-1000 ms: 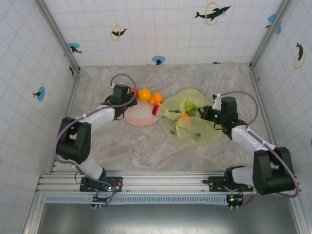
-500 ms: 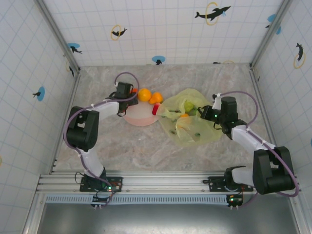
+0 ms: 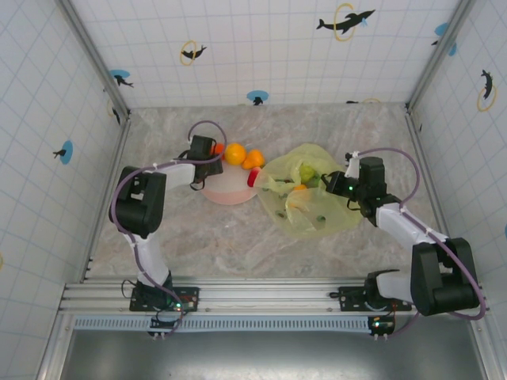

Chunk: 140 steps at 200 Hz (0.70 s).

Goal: Place the fruits into the plastic bag

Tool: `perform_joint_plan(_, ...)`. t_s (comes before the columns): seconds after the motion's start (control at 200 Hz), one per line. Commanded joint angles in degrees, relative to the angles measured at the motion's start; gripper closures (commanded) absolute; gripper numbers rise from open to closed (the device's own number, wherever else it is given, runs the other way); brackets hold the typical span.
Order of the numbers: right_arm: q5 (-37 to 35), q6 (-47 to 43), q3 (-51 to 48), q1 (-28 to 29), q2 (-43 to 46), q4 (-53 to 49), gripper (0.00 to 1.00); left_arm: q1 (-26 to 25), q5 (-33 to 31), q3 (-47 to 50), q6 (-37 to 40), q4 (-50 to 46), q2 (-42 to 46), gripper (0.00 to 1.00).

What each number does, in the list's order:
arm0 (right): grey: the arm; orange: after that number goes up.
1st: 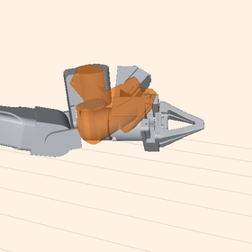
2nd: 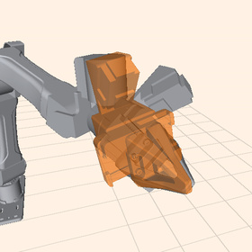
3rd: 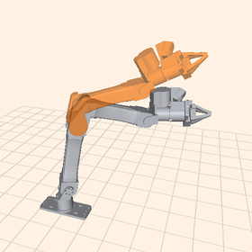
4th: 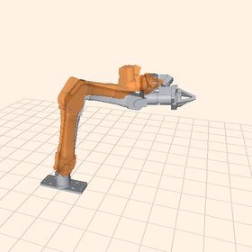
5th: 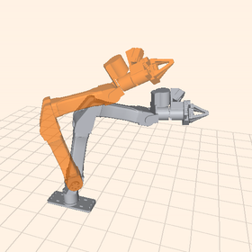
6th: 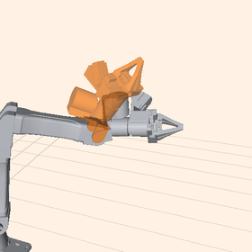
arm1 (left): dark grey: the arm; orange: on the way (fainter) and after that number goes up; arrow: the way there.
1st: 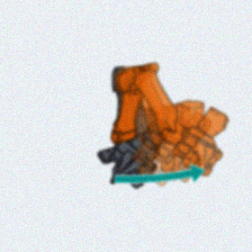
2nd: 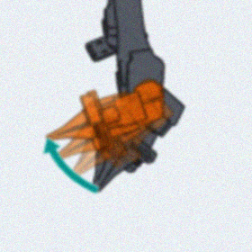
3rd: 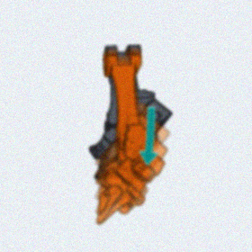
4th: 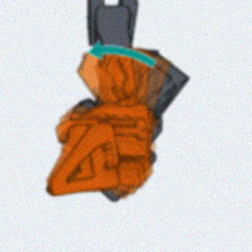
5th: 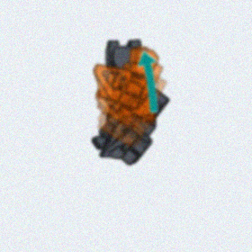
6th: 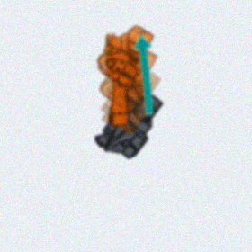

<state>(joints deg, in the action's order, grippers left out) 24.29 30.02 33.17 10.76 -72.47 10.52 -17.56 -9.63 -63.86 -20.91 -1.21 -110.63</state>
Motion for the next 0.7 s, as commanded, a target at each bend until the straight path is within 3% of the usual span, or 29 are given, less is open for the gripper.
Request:
perform_joint_plan(0.0, 0.25, -0.22, 0.26, -0.41, 0.22, 1.05, 1.00, 0.73, 0.58, -1.47, 1.08, 0.14, -0.83, 0.24)
perform_joint_plan(0.465, 0.25, -0.05, 0.76, -0.14, -0.14, 0.81, 1.00, 0.75, -0.30, 1.79, 1.18, 1.21, 3.25, 0.39)
perform_joint_plan(0.59, 0.14, -0.07, 0.93, -0.13, -0.13, 0.40, 1.00, 0.68, -0.38, 4.89, 0.37, 2.06, 7.07, 0.40)
perform_joint_plan(0.696, 0.01, -0.28, 1.29, -0.12, -0.09, 0.05, 1.00, 0.67, 3.41, 9.97, -1.95, 3.65, 12.81, 0.41)
